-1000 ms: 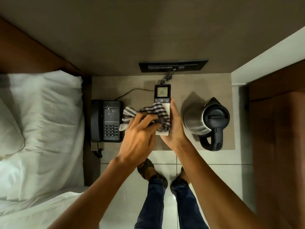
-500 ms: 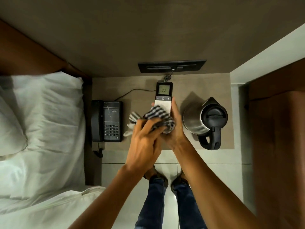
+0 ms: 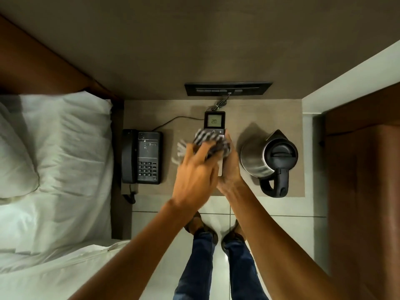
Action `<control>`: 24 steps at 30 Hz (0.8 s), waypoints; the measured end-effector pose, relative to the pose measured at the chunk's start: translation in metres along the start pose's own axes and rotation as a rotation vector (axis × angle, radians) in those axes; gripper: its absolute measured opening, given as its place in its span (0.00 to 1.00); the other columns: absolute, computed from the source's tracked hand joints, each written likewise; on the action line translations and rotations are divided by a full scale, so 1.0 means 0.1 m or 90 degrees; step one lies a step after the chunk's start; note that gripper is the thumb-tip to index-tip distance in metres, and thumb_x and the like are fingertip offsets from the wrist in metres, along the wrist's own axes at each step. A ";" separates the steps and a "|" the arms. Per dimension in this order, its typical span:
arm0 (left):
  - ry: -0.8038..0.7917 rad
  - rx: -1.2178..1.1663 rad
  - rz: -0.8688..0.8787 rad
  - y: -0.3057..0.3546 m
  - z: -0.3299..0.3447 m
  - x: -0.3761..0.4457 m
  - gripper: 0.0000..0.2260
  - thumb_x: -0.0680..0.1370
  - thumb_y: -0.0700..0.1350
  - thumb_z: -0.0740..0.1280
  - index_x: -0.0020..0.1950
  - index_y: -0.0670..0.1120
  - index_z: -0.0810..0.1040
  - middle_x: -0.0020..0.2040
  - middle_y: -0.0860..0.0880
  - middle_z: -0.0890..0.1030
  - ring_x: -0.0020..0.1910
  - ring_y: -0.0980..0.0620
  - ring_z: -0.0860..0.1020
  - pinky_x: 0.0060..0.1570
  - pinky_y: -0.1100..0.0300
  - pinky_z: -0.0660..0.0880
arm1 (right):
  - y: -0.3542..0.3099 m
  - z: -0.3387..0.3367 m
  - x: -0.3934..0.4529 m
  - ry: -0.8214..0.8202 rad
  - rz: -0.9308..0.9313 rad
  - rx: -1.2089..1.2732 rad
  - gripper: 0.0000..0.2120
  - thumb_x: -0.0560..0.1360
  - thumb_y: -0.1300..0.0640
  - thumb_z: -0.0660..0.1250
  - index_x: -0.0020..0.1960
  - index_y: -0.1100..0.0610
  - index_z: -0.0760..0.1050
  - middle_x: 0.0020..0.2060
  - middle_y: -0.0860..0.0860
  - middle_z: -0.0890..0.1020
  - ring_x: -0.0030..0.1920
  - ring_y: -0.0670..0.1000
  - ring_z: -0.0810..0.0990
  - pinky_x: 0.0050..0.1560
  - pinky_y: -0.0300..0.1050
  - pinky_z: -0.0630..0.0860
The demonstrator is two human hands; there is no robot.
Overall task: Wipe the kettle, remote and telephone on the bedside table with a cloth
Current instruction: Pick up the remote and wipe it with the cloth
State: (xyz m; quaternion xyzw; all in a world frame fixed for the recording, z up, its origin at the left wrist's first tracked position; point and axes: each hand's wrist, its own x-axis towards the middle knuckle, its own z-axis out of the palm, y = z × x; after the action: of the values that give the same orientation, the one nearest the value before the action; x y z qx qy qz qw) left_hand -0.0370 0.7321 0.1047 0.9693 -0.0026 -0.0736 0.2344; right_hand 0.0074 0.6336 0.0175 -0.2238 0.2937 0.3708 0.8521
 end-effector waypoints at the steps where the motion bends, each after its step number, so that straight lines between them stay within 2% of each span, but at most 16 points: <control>1: -0.020 -0.011 0.000 -0.03 0.02 -0.21 0.16 0.82 0.44 0.64 0.69 0.49 0.81 0.72 0.44 0.76 0.67 0.43 0.69 0.54 0.44 0.84 | 0.01 0.00 0.01 0.010 0.015 -0.020 0.33 0.84 0.33 0.58 0.65 0.61 0.80 0.53 0.58 0.87 0.52 0.56 0.87 0.54 0.50 0.85; 4: -0.035 -0.032 0.026 -0.07 0.02 -0.67 0.14 0.81 0.46 0.63 0.63 0.47 0.84 0.65 0.45 0.80 0.60 0.47 0.75 0.42 0.51 0.85 | 0.05 -0.01 0.06 0.020 0.041 -0.039 0.35 0.82 0.29 0.60 0.59 0.61 0.83 0.49 0.57 0.84 0.44 0.53 0.83 0.48 0.47 0.82; 6: 0.001 -0.050 0.035 -0.09 -0.05 -0.68 0.15 0.81 0.46 0.61 0.61 0.46 0.85 0.62 0.46 0.81 0.57 0.50 0.73 0.40 0.54 0.83 | 0.07 -0.02 0.09 0.033 0.032 -0.037 0.34 0.82 0.30 0.59 0.58 0.60 0.84 0.48 0.56 0.83 0.43 0.53 0.82 0.48 0.46 0.80; 7: 0.036 -0.061 0.025 -0.10 -0.10 -0.57 0.15 0.81 0.45 0.61 0.62 0.46 0.84 0.62 0.46 0.81 0.56 0.50 0.73 0.40 0.57 0.81 | 0.10 -0.03 0.09 0.040 0.023 -0.037 0.33 0.83 0.30 0.57 0.58 0.59 0.84 0.50 0.56 0.83 0.44 0.53 0.83 0.50 0.46 0.78; 9: 0.116 -0.067 -0.010 -0.10 -0.19 -0.15 0.15 0.82 0.44 0.60 0.64 0.46 0.82 0.64 0.46 0.79 0.55 0.47 0.73 0.41 0.60 0.76 | 0.17 -0.03 0.07 0.030 -0.004 -0.011 0.30 0.87 0.35 0.53 0.64 0.57 0.81 0.58 0.58 0.80 0.53 0.55 0.83 0.58 0.49 0.73; 10: 0.136 -0.056 -0.029 -0.10 -0.21 0.11 0.16 0.82 0.44 0.59 0.66 0.46 0.82 0.65 0.46 0.78 0.57 0.45 0.74 0.43 0.59 0.76 | 0.19 -0.04 0.07 0.028 -0.020 -0.010 0.28 0.88 0.37 0.52 0.67 0.56 0.80 0.61 0.58 0.80 0.57 0.56 0.81 0.60 0.50 0.71; 12: 0.094 -0.020 -0.049 -0.09 -0.17 0.51 0.18 0.83 0.44 0.58 0.69 0.48 0.80 0.68 0.47 0.77 0.61 0.43 0.73 0.49 0.52 0.80 | 0.24 -0.04 0.05 0.017 -0.039 -0.035 0.25 0.89 0.40 0.53 0.68 0.52 0.82 0.59 0.55 0.84 0.58 0.56 0.79 0.58 0.50 0.71; 14: 0.023 0.007 -0.042 -0.10 -0.03 0.56 0.17 0.84 0.45 0.60 0.72 0.50 0.79 0.71 0.47 0.75 0.67 0.42 0.71 0.59 0.45 0.79 | 0.30 -0.08 0.03 0.030 -0.057 -0.095 0.22 0.90 0.45 0.53 0.69 0.51 0.82 0.59 0.55 0.87 0.57 0.52 0.83 0.56 0.49 0.78; 15: 0.007 0.019 -0.033 -0.10 0.03 0.46 0.16 0.84 0.45 0.60 0.71 0.51 0.80 0.72 0.48 0.74 0.70 0.43 0.70 0.64 0.44 0.77 | 0.34 -0.12 0.02 0.055 -0.058 -0.143 0.21 0.90 0.48 0.53 0.71 0.53 0.80 0.61 0.56 0.86 0.54 0.46 0.86 0.53 0.43 0.83; 16: 0.002 0.023 -0.024 -0.10 0.08 0.31 0.16 0.84 0.46 0.61 0.69 0.52 0.80 0.72 0.49 0.74 0.71 0.44 0.70 0.67 0.44 0.76 | 0.37 -0.17 0.04 0.094 -0.050 -0.156 0.20 0.90 0.50 0.53 0.72 0.56 0.79 0.59 0.55 0.86 0.49 0.38 0.87 0.48 0.36 0.84; 17: 0.005 0.016 -0.020 -0.09 0.13 0.13 0.16 0.83 0.46 0.61 0.68 0.53 0.81 0.72 0.50 0.74 0.71 0.45 0.69 0.68 0.45 0.75 | 0.38 -0.23 0.06 0.145 -0.043 -0.150 0.20 0.90 0.50 0.53 0.68 0.56 0.81 0.54 0.51 0.86 0.44 0.34 0.86 0.44 0.31 0.83; 18: 0.009 -0.004 -0.025 -0.09 0.15 -0.05 0.16 0.82 0.47 0.61 0.67 0.53 0.82 0.71 0.50 0.74 0.69 0.47 0.69 0.65 0.46 0.77 | 0.37 -0.23 0.04 0.162 -0.017 -0.130 0.21 0.90 0.49 0.53 0.61 0.51 0.84 0.48 0.48 0.86 0.42 0.36 0.86 0.43 0.32 0.82; 19: 0.008 -0.031 -0.035 -0.08 0.16 -0.22 0.15 0.82 0.47 0.61 0.66 0.52 0.82 0.69 0.50 0.74 0.67 0.49 0.69 0.61 0.48 0.79 | 0.34 -0.20 0.01 0.174 0.007 -0.124 0.24 0.89 0.45 0.53 0.55 0.50 0.87 0.44 0.48 0.87 0.42 0.41 0.87 0.45 0.36 0.84; 21: -0.007 -0.075 -0.046 -0.06 0.13 -0.46 0.15 0.82 0.47 0.60 0.64 0.51 0.83 0.67 0.50 0.77 0.63 0.50 0.71 0.55 0.52 0.81 | 0.28 -0.19 0.03 0.111 0.003 -0.084 0.31 0.86 0.34 0.54 0.56 0.56 0.87 0.45 0.54 0.87 0.46 0.52 0.86 0.50 0.45 0.84; 24: -0.101 -0.075 -0.051 -0.06 0.08 -0.63 0.13 0.82 0.48 0.61 0.57 0.50 0.85 0.63 0.51 0.80 0.61 0.51 0.75 0.54 0.56 0.80 | 0.23 -0.17 0.09 0.106 -0.006 -0.042 0.34 0.82 0.30 0.59 0.58 0.60 0.86 0.46 0.56 0.85 0.42 0.53 0.85 0.45 0.46 0.84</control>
State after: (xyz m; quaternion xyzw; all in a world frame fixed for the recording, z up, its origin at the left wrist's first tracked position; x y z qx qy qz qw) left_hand -0.1007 0.7366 0.1036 0.9444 0.0221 -0.1594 0.2867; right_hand -0.0106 0.6422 -0.0045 -0.2830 0.3502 0.3567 0.8186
